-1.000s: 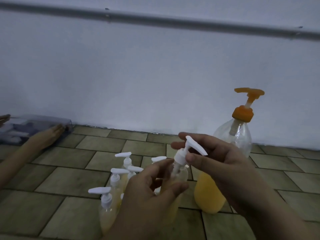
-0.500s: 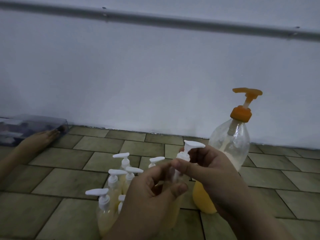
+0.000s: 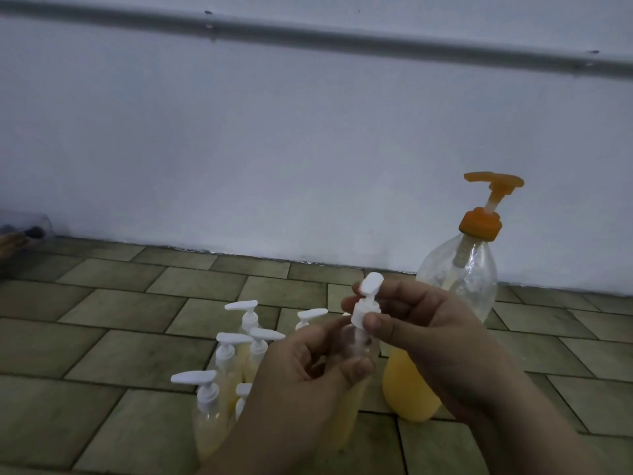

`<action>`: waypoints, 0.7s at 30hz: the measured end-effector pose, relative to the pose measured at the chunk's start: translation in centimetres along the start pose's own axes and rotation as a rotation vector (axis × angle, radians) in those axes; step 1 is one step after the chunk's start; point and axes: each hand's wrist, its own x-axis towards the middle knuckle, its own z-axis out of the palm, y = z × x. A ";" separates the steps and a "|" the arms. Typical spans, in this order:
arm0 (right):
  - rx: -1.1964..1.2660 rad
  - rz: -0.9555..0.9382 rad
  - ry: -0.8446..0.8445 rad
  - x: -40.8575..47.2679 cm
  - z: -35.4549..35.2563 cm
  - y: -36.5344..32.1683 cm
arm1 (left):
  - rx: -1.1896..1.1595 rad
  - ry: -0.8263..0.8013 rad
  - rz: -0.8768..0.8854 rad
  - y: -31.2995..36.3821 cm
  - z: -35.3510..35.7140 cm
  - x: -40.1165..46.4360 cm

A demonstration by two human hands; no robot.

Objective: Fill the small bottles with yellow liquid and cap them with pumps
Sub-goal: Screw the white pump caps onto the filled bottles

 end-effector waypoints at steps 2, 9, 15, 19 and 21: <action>-0.132 -0.030 0.074 0.1 0.3 0.4 | 0.007 -0.012 0.001 -0.1 0.1 0.0; -0.198 -0.015 0.122 0.1 -0.2 0.5 | 0.006 0.001 -0.031 -0.4 0.3 0.2; -0.160 0.040 0.122 0.2 -0.3 0.7 | -0.028 -0.019 -0.033 -0.4 0.4 0.4; 0.075 0.029 0.077 -0.2 0.1 0.7 | -0.008 -0.047 0.013 -0.2 0.5 0.4; 0.034 -0.043 0.143 -0.4 0.6 1.2 | -0.008 -0.040 0.039 -0.4 0.9 0.3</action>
